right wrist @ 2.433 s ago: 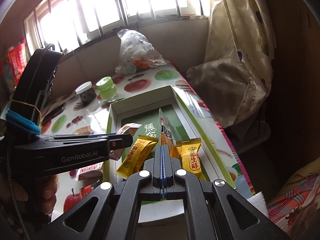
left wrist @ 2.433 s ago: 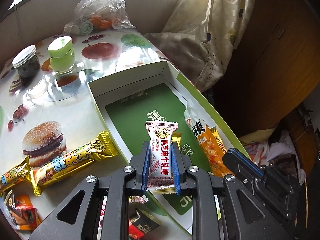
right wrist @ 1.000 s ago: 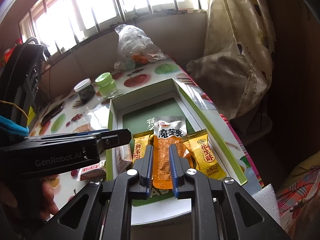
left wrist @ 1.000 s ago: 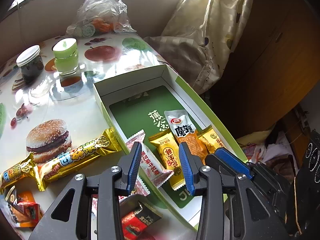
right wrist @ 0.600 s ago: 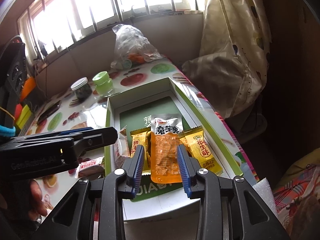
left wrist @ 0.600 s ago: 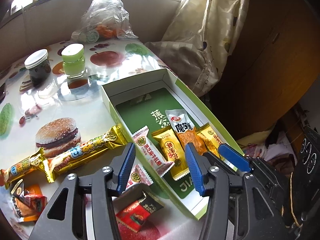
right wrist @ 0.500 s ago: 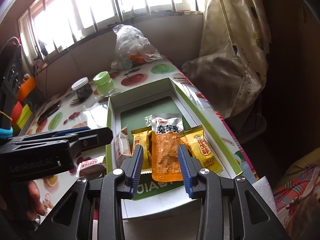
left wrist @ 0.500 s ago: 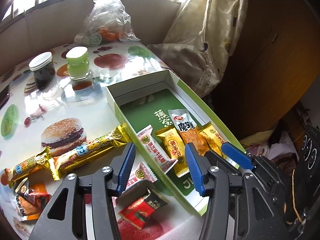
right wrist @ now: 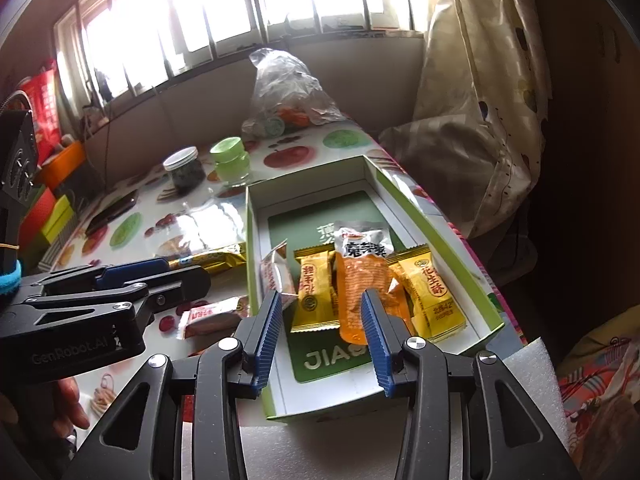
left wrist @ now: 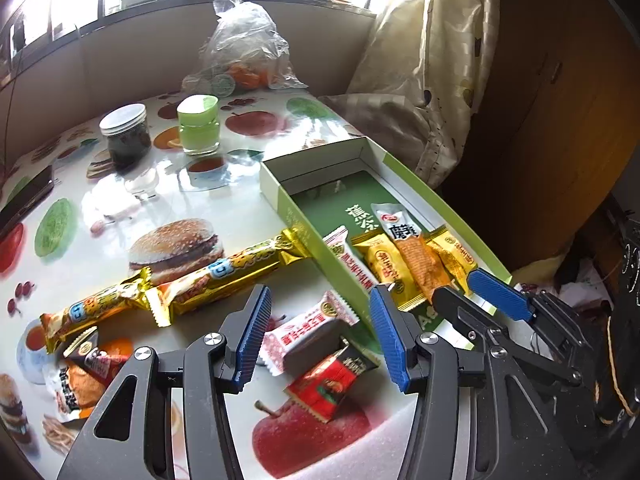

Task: Organize snacks
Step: 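Move both open grippers away from the box back over the loose snacks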

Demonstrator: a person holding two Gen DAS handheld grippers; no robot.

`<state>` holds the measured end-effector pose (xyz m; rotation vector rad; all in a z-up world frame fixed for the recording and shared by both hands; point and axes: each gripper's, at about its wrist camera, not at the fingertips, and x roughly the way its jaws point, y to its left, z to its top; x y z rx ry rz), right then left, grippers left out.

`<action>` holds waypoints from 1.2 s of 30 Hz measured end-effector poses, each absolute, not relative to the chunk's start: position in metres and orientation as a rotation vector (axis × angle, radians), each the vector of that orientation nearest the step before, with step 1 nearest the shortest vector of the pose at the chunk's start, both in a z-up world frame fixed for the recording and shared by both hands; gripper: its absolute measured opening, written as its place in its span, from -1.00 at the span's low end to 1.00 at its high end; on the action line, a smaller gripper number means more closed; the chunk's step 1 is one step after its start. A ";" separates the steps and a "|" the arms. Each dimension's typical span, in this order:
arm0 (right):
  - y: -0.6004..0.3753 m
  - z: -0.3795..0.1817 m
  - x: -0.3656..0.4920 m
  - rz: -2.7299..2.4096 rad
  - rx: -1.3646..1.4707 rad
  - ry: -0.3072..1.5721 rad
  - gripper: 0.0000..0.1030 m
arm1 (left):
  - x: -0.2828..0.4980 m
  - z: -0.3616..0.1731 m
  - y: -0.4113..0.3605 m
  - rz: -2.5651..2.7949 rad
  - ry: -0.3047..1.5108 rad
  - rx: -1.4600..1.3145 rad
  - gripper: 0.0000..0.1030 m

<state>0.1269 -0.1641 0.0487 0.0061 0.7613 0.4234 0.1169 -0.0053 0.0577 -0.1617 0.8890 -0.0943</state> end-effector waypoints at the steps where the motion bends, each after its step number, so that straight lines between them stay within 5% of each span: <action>1: -0.162 0.049 0.125 0.426 0.000 0.761 -0.22 | 0.114 0.057 -0.004 -0.091 0.888 -0.157 0.02; 36: -0.096 0.036 0.078 0.556 -0.054 0.830 -0.21 | 0.063 0.020 0.088 0.056 0.932 -0.269 0.02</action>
